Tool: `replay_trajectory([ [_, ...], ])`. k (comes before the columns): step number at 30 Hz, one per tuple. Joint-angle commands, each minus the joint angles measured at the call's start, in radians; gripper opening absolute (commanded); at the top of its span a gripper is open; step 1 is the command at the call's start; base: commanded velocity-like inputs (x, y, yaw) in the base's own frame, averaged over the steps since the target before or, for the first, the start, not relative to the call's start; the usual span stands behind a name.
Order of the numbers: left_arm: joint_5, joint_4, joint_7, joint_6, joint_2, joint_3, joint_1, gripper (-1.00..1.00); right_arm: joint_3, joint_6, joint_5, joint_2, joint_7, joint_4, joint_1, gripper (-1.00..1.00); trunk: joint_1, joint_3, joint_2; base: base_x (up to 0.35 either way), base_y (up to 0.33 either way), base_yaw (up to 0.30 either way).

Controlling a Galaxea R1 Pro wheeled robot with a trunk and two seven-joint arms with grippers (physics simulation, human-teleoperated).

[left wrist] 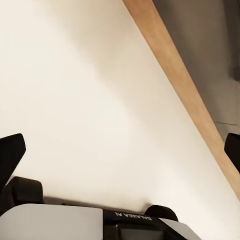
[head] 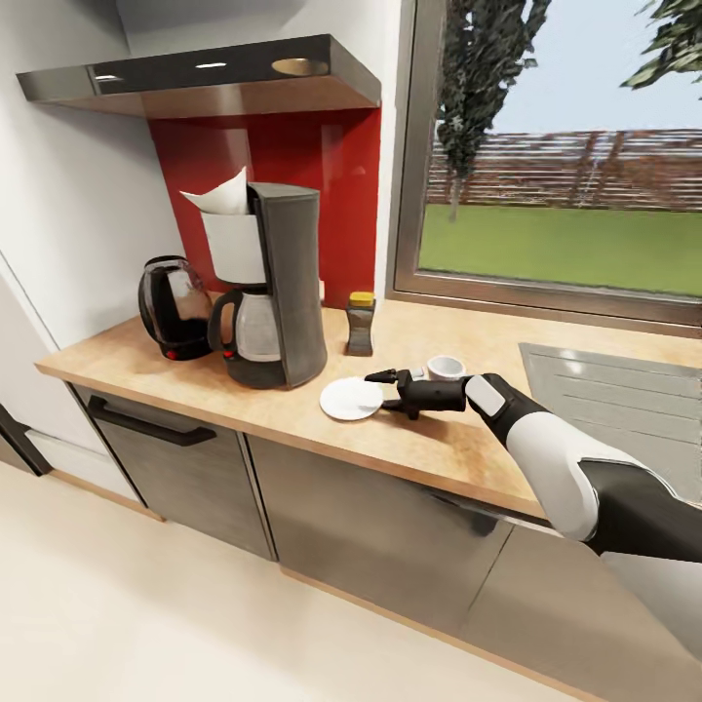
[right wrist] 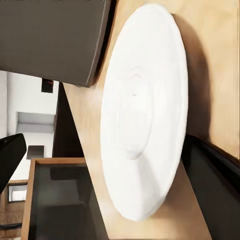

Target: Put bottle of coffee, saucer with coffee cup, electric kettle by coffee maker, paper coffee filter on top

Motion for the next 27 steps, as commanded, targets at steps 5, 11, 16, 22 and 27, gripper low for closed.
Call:
replay_trajectory([
  [5, 0.0, -0.001, -0.004, 0.011, 0.0, 0.006, 0.0, 1.0, 0.035, -0.02, 0.079, 0.0, 0.001, 0.026, 0.0, 1.0, 0.0, -0.001, 0.0, 0.0, -0.025, 0.0],
  [11, 0.0, -0.001, -0.004, 0.011, 0.0, 0.006, 0.0, 1.0, 0.035, -0.02, 0.079, 0.0, 0.001, 0.026, 0.0, 1.0, 0.0, -0.001, 0.0, 0.0, -0.1, 0.0],
  [16, 0.0, -0.001, -0.004, 0.011, 0.0, 0.006, 0.0, 1.0, 0.035, -0.02, 0.078, -0.001, 0.002, 0.025, 0.0, 1.0, 0.0, -0.001, 0.0, 0.0, -0.02, 0.0],
  [22, 0.0, -0.001, -0.004, 0.012, 0.0, 0.006, 0.0, 1.0, 0.035, -0.019, 0.077, 0.0, 0.004, 0.025, 0.0, 1.0, 0.0, -0.001, 0.0, 0.0, -0.002, 0.0],
  [27, 0.0, -0.001, -0.003, 0.012, 0.0, 0.006, 0.0, 1.0, 0.035, -0.019, 0.077, -0.001, 0.005, 0.023, 0.0, 1.0, 0.0, -0.001, 0.0, 0.0, 0.0, 0.0],
])
